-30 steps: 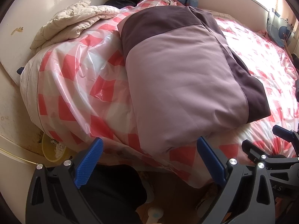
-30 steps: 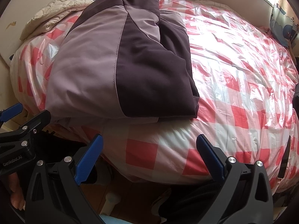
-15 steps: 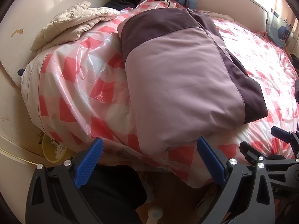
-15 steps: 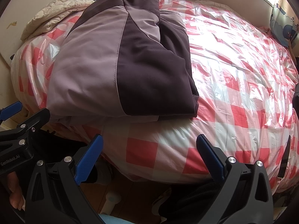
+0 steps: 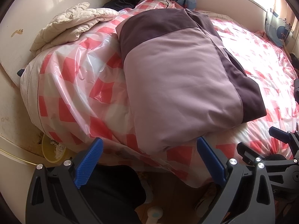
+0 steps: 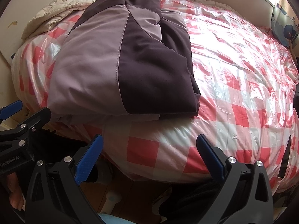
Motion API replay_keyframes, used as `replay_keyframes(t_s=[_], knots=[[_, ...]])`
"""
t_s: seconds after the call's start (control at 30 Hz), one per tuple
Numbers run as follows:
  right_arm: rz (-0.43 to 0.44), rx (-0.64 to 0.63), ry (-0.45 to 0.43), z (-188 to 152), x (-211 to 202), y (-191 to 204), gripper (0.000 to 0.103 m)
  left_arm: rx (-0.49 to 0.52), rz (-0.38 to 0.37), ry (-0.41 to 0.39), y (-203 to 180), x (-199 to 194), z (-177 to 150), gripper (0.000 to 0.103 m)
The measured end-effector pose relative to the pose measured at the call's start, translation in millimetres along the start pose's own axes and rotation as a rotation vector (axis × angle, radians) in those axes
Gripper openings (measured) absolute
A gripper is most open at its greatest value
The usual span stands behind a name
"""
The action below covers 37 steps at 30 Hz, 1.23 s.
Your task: Fold large clothes
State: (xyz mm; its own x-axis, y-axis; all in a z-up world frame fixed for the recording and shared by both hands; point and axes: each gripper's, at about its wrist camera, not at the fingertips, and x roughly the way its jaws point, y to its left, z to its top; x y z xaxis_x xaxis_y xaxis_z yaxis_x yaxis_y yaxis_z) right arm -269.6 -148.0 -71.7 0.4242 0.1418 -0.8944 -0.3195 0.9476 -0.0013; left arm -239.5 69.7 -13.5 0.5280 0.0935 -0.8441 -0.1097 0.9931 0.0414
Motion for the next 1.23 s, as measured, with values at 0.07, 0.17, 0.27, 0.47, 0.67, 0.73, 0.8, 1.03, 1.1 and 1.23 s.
replay_keyframes(t_s=[0.07,0.17,0.27,0.47,0.67,0.73,0.8,1.03,1.1,1.23], knots=[[0.002,0.000,0.001,-0.2,0.2,-0.3,0.096,0.000,0.005,0.003,0.0,0.2,-0.3,0.096],[0.002,0.000,0.001,-0.6,1.0,-0.7,0.096,0.001,0.004,0.011,-1.3,2.1,-0.3,0.096],[0.004,0.001,0.005,-1.4,3.1,-2.7,0.096,0.000,0.002,0.014,-0.1,4.1,0.9,0.096],[0.010,0.000,0.015,0.2,9.4,-9.8,0.096,-0.003,-0.014,0.031,0.4,8.5,1.9,0.096],[0.018,0.009,0.028,-0.1,16.9,-14.4,0.096,-0.087,-0.156,0.061,13.3,15.6,2.7,0.096],[0.021,0.015,0.032,0.0,18.8,-15.4,0.096,-0.105,-0.182,0.027,17.9,12.0,1.8,0.096],[0.021,0.017,0.031,0.2,19.2,-16.9,0.096,-0.115,-0.155,-0.024,22.8,6.1,2.0,0.095],[0.030,0.048,0.001,-0.8,12.0,-30.4,0.096,-0.089,-0.058,0.004,22.6,16.1,8.9,0.095],[0.032,0.063,-0.009,-1.9,9.1,-38.3,0.096,-0.094,-0.065,0.029,21.6,20.3,9.8,0.095],[0.023,0.104,-0.044,-4.1,-0.1,-59.3,0.096,-0.089,-0.069,0.042,15.0,19.8,7.5,0.095]])
